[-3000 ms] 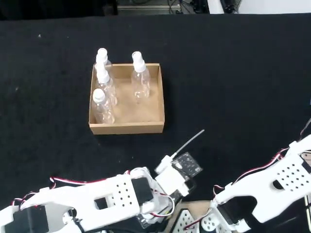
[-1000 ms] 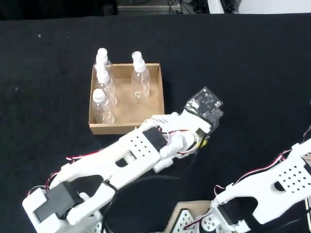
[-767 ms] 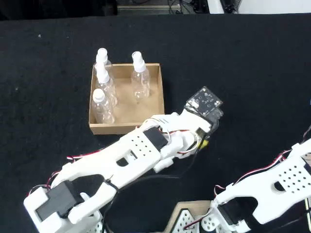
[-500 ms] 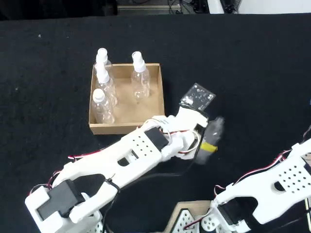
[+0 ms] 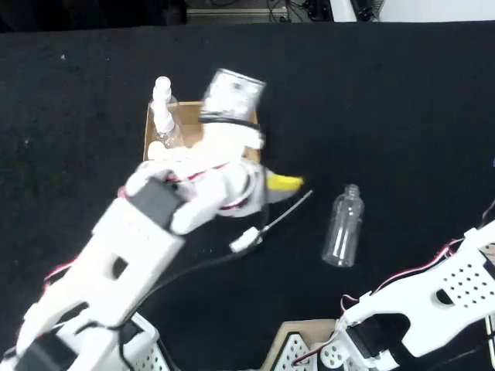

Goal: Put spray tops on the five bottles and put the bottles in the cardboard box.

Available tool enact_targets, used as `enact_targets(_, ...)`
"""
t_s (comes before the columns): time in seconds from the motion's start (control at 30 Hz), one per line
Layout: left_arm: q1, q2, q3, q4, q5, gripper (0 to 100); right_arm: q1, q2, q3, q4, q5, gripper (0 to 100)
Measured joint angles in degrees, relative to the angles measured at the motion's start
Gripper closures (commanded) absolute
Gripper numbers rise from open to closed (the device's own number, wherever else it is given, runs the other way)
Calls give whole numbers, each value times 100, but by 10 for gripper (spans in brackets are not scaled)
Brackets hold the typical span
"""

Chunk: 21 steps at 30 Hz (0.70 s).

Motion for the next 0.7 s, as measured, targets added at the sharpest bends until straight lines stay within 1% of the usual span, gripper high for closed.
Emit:
enact_targets(0.1, -158, -527, 123, 97, -44, 666, -9, -598, 914, 0, 0, 754)
enact_targets(0.23, -167, -1090, 897, 97, -105, 667, -334, -1688, 2400, 0, 0, 754)
enact_targets(0.3, -202, -1371, 1240, 97, -440, 667, -545, -2251, 3156, 0, 105, 754)
enact_targets(0.43, -316, -1855, 1811, 97, -1442, 667, -791, -3288, 4457, -26, 220, 754)
enact_targets(0.5, -360, -2040, 2031, 88, -1609, 667, -835, -3754, 5099, -211, 316, 754)
enact_targets(0.57, -431, -2189, 2295, -88, -1679, 667, -853, -4141, 5723, -396, 396, 754)
enact_targets(0.7, -440, -2347, 2989, -818, -1688, 667, -958, -4791, 6760, -633, 431, 754)
